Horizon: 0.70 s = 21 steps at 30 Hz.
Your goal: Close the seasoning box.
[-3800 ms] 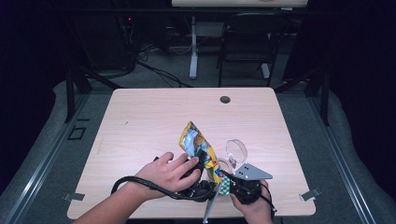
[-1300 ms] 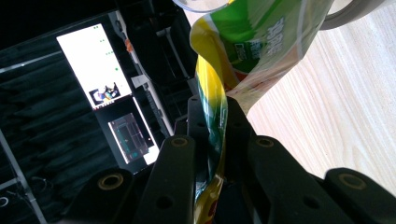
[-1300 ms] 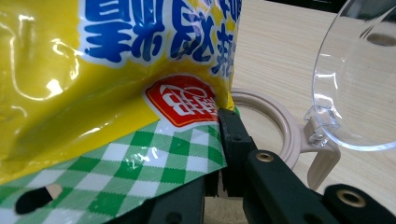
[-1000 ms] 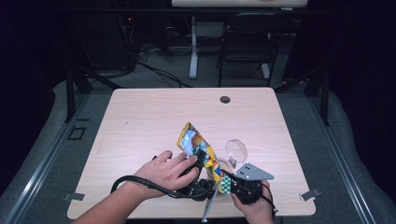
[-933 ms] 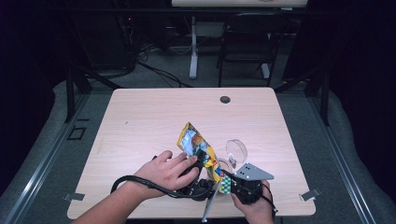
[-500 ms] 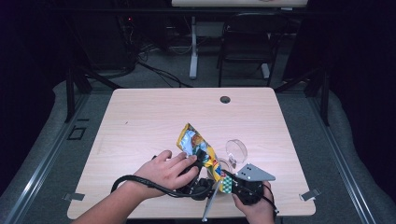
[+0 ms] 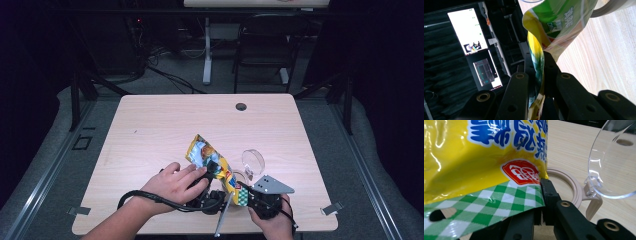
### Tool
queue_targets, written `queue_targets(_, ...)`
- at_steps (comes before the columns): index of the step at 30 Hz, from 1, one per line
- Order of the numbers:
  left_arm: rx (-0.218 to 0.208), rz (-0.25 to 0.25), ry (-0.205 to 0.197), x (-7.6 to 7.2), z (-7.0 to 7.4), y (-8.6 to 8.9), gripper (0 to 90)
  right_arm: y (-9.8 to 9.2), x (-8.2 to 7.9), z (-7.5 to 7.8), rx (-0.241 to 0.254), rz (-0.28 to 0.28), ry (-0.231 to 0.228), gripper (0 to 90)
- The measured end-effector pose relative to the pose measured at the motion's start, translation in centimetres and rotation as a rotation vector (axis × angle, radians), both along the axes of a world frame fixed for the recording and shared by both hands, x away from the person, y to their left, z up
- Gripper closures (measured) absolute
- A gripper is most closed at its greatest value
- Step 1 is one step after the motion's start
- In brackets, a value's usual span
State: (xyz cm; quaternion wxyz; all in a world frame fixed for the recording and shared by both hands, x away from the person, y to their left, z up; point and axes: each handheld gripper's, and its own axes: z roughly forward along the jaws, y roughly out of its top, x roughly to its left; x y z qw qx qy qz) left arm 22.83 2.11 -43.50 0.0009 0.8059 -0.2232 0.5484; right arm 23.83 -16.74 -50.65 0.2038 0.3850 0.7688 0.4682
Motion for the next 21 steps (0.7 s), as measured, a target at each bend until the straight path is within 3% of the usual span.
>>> queue_targets(13, -0.043, 0.019, 0.017, 0.1, -0.2, 0.8, 85.1, 0.1, 0.1, 0.2, 0.002, 0.001, -0.015, 88.4)
queue_targets(21, -0.087, 0.046, 0.048, 0.1, -0.4, 1.5, 85.2, 0.2, 0.1, 0.2, 0.02, -0.007, -0.028, 88.6)
